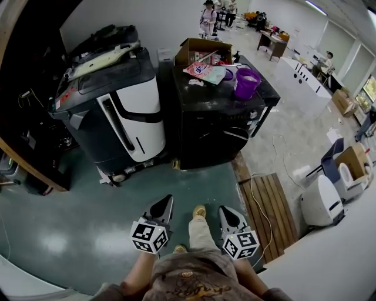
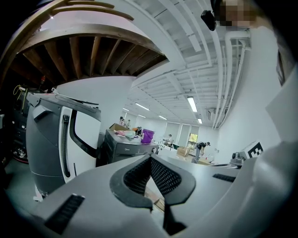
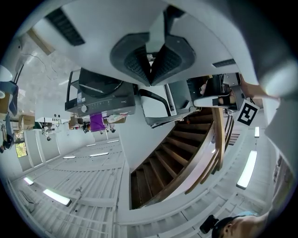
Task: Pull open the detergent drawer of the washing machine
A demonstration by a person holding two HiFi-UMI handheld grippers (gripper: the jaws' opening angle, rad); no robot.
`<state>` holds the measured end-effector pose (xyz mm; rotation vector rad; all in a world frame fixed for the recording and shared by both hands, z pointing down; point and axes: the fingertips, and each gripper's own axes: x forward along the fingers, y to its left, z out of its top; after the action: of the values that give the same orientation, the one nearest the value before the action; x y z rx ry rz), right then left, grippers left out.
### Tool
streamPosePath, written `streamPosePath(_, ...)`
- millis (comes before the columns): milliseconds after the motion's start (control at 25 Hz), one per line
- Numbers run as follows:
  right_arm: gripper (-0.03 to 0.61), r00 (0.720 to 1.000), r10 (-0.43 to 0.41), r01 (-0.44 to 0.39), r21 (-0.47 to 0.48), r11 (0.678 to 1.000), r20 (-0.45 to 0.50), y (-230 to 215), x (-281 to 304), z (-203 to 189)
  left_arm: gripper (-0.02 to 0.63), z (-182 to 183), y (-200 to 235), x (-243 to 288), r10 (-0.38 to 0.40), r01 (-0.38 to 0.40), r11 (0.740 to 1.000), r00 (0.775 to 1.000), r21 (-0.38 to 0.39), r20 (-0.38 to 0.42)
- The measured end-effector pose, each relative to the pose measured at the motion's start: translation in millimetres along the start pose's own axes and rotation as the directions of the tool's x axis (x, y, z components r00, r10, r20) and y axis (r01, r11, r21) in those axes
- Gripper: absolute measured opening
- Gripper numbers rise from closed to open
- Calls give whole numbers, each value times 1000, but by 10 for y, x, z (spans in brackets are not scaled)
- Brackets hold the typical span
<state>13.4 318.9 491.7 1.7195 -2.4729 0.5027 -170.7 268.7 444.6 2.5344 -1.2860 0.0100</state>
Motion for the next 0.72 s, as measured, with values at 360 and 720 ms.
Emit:
streamPosePath(360, 5, 1000, 23, -23, 26, 999, 6, -226, 512, 123, 20, 61, 257, 468, 6, -6, 1000, 1000, 3, -8)
streamPosePath(720, 5, 999, 37, -37, 54, 998, -5, -660, 1219, 350, 20, 248, 609, 1196, 22, -23, 1000, 1000, -4, -16)
